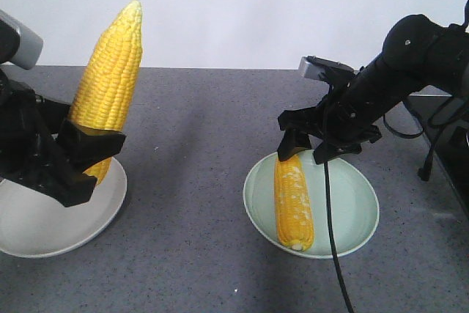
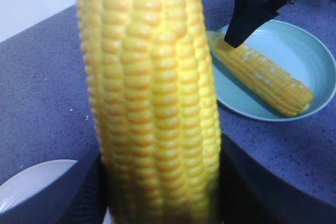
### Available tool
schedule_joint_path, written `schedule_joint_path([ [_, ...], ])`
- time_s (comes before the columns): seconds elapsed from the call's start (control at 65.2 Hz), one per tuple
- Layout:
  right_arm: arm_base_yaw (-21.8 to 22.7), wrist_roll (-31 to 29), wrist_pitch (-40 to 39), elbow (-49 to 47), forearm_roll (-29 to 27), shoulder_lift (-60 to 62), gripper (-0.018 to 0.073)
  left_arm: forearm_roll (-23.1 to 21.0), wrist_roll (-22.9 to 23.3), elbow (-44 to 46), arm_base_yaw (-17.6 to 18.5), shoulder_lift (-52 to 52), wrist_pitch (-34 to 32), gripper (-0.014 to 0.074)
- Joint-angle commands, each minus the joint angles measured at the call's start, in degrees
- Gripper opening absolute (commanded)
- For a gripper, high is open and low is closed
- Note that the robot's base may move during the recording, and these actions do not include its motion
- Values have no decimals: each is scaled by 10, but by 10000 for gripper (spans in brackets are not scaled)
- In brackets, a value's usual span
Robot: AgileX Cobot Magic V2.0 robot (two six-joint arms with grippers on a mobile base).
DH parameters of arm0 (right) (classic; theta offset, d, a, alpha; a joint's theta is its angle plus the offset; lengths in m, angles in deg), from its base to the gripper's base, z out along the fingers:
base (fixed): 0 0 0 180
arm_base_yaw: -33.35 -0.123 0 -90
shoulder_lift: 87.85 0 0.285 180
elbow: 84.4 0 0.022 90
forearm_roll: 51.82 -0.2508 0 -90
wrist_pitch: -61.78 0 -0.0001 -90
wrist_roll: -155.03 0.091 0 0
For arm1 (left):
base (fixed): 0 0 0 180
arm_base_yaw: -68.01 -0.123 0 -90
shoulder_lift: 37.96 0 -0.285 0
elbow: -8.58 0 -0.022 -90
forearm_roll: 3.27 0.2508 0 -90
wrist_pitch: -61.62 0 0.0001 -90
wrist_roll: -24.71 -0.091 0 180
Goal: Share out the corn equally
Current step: 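Tilt the right gripper's cob down onto the green plate and release, then raise the right gripper off the green plate and move it aside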
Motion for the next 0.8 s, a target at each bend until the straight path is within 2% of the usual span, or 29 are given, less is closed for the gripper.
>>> schedule_joint_path([
  [0.0, 2, -12, -5, -18, -9, 34, 526, -8, 6, 14, 0, 10, -37, 302],
  [0.184, -1, -19, -18, -18, -4, 93, 526, -8, 6, 14, 0, 10, -37, 302],
  [0.276, -19, -16, -22, -18, 32, 136, 526, -8, 6, 14, 0, 10, -37, 302],
  [0.399, -75, 9, -40, 3, 104, 201, 526, -8, 6, 14, 0, 10, -37, 302],
  [0.583, -164, 85, -101, 81, 224, 295, 526, -8, 6, 14, 0, 10, -37, 302],
  [0.659, -191, 104, -120, 121, 248, 332, 526, -9, 6, 14, 0, 10, -37, 302],
  [0.782, -220, 120, -150, 178, 257, 384, 526, -9, 6, 14, 0, 10, -37, 302],
])
